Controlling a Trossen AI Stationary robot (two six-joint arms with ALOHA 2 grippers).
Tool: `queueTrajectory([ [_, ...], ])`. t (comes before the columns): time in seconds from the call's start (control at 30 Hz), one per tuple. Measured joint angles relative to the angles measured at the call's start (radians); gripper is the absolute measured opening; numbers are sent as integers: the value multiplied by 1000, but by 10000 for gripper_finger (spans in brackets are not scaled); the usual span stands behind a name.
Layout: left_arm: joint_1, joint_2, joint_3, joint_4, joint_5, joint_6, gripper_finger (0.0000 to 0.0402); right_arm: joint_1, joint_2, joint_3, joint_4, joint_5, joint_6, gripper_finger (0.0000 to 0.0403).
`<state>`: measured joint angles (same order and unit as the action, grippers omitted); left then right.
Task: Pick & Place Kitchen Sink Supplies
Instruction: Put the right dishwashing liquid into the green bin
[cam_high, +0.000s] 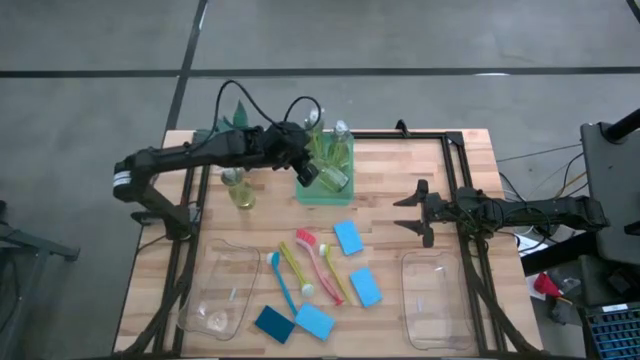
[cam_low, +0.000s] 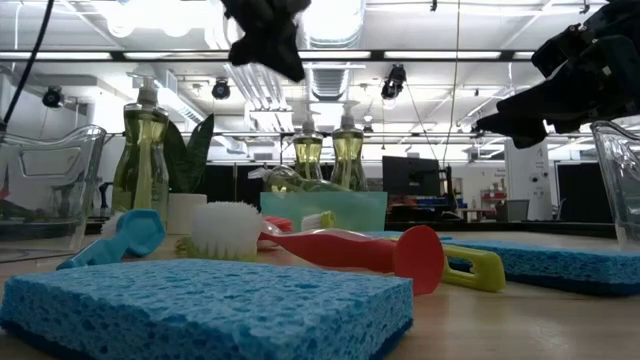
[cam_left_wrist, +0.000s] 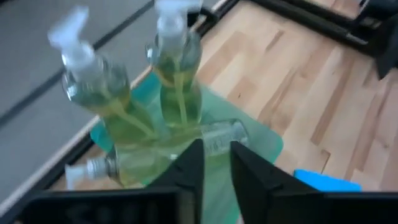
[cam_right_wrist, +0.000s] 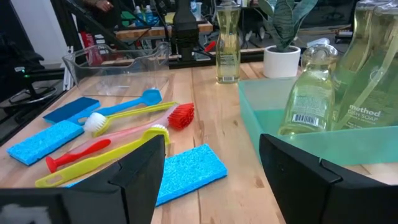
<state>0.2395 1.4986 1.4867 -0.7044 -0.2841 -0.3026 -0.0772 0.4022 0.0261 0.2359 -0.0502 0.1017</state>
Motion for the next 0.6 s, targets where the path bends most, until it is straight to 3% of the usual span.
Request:
queueTrajectory([
  [0.33,21,0,-235,178,-45,-300,262,0,0,0,0,0,1,274],
  [0.47,21,0,-326,254,-98,-383,290,0,0,0,0,0,0,278],
  [0.6,24,-6,-412,351,-169,-413,290,0,0,0,0,0,0,278],
])
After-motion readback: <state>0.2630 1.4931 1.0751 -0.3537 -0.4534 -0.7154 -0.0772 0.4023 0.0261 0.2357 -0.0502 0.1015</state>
